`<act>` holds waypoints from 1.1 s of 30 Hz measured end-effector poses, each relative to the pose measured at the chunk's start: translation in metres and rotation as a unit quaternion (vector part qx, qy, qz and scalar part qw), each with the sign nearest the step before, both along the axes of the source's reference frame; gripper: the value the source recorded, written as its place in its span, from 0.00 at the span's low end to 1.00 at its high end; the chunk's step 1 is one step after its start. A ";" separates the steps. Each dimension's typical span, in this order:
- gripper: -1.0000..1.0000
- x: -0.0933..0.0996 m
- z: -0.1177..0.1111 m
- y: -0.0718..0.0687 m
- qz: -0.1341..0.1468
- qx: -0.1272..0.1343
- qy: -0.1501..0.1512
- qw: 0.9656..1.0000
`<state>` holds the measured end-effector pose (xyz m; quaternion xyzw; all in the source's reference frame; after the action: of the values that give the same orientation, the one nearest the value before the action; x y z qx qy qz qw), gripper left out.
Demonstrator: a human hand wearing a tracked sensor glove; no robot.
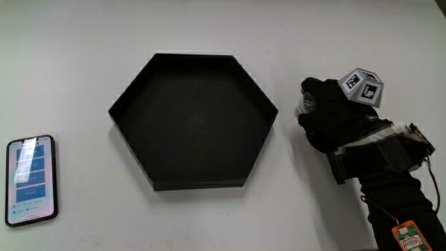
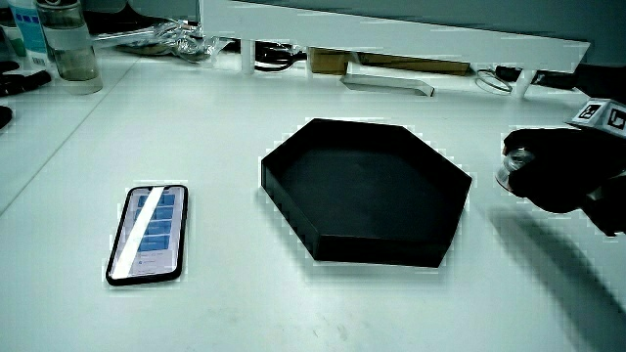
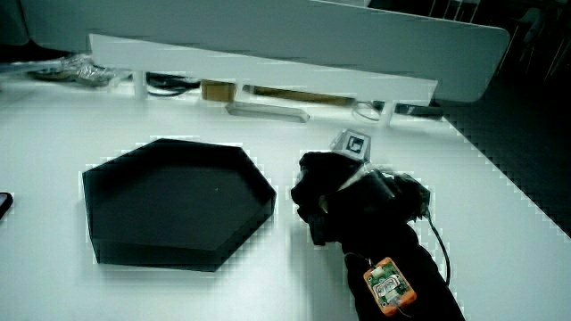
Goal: Place paper clip on desk
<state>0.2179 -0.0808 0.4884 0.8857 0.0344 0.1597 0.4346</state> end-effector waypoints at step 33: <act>0.35 0.014 0.046 0.025 0.011 -0.059 0.058 0.997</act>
<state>0.2321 -0.0557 0.5345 0.8658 0.0781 0.1107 0.4817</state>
